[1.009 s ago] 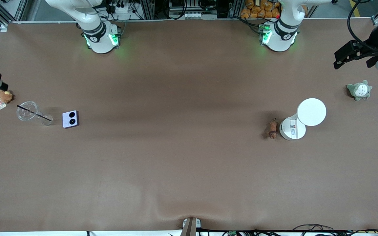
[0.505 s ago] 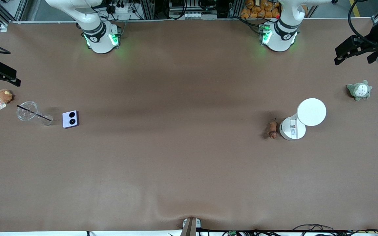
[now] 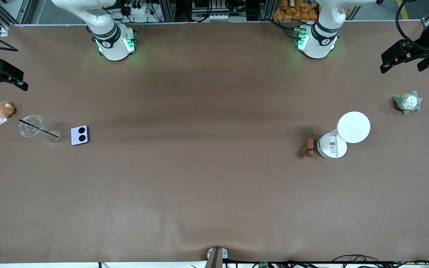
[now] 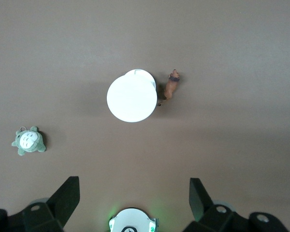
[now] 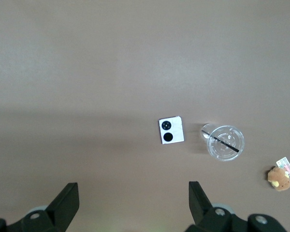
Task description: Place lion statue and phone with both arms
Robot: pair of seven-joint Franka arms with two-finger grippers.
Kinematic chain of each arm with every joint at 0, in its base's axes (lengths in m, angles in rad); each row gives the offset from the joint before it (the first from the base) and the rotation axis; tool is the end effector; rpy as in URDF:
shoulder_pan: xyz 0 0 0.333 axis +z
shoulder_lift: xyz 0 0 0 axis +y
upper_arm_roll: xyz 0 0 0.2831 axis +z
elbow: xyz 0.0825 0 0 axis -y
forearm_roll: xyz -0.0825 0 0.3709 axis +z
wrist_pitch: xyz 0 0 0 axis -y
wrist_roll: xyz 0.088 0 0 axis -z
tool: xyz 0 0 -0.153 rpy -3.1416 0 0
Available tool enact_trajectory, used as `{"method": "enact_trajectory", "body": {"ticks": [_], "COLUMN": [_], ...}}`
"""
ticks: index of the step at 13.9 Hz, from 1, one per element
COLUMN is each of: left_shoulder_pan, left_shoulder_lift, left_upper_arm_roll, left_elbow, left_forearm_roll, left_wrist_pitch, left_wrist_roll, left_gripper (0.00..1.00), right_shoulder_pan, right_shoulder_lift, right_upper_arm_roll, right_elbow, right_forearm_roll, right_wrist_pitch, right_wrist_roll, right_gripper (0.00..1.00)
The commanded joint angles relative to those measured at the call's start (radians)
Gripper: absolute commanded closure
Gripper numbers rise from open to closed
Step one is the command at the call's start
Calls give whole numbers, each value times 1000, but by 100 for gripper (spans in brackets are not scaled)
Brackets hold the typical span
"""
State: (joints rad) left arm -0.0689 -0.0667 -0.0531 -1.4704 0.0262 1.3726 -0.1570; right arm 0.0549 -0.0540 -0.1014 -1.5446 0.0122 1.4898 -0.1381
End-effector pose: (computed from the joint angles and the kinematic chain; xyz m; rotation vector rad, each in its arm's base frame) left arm 0.4954 -0.0572 0.6084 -3.1073 -0.0620 0.0417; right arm 0.5176 -0.0234 0.5789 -3.1206 -0.1448 -0.0009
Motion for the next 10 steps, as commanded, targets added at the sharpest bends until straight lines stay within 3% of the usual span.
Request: {"method": "enact_trajectory", "body": {"ticks": [1, 10], "left_shoulder_pan": [8, 6], "left_shoulder_lift": [-2, 8], "left_upper_arm_roll": [-1, -1], "left_elbow": [-1, 1], "left_forearm_roll": [-12, -11], "left_wrist_pitch": [-4, -23], "left_wrist_roll": [7, -3], "left_gripper": [0, 0], "right_shoulder_pan": [-18, -12], "right_shoulder_lift": [-15, -14], "right_upper_arm_roll": [19, 20], "right_elbow": [6, 5], "right_forearm_roll": [-17, -17], "right_wrist_pitch": [-2, -2], "right_wrist_roll": [2, 12], "right_gripper": [0, 0]}}
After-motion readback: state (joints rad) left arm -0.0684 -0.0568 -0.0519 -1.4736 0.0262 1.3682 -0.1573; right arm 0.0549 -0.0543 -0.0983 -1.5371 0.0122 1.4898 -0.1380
